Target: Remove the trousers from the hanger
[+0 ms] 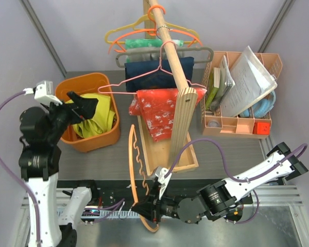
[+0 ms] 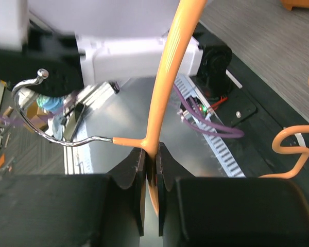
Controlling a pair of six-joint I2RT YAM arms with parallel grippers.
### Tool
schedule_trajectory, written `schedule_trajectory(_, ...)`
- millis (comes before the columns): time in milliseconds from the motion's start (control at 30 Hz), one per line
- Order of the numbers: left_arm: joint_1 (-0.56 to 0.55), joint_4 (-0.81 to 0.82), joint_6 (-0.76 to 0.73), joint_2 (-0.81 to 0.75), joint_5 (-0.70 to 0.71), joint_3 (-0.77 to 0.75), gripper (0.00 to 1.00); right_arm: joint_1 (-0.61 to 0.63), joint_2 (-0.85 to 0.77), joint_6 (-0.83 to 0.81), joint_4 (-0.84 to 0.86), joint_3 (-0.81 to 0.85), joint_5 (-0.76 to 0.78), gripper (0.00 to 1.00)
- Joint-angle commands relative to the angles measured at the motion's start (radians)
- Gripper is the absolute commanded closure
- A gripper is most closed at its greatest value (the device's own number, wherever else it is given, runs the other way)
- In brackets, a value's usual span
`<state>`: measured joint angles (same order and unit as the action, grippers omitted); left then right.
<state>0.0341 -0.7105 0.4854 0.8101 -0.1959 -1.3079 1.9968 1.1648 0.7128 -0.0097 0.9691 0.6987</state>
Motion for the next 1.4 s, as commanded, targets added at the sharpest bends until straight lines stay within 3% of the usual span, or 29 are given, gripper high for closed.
schedule_trajectory(0,0.003,0.184,0.038,-0.080,-0.347,-0.025,0.01,-0.070,0.042,0.065,0.036,0.130,-0.011,0.99)
schedule_trajectory(200,-0.063,0.194,0.013,-0.009,-0.508,-0.140,0.03,-0.171,0.137,0.200,-0.016,0.232,-0.057,0.99)
schedule_trajectory(333,-0.334,0.016,-0.178,0.055,-0.366,-0.260,0.03,-0.223,0.162,0.283,-0.013,0.249,-0.016,0.99)
schedule_trajectory(433,-0.503,-0.067,-0.286,0.031,-0.156,-0.300,0.02,-0.253,0.185,0.313,-0.003,0.264,0.011,0.99)
schedule_trajectory(500,-0.545,-0.092,-0.303,-0.011,-0.038,-0.286,0.02,-0.265,0.202,0.321,-0.003,0.284,0.036,0.99)
schedule_trajectory(700,-0.556,-0.020,-0.274,-0.204,0.016,-0.120,0.07,-0.270,0.188,0.358,-0.045,0.304,0.140,0.99)
schedule_trajectory(933,-0.556,-0.007,-0.190,-0.414,-0.162,0.034,0.17,-0.270,0.161,0.436,-0.039,0.315,0.228,0.99)
schedule_trajectory(1167,-0.554,0.028,-0.073,-0.630,-0.298,0.196,0.16,-0.268,0.159,0.484,0.141,0.284,0.337,0.99)
schedule_trajectory(1367,-0.556,-0.088,-0.114,-0.609,-0.321,0.202,0.12,-0.260,0.170,0.468,0.319,0.269,0.429,0.99)
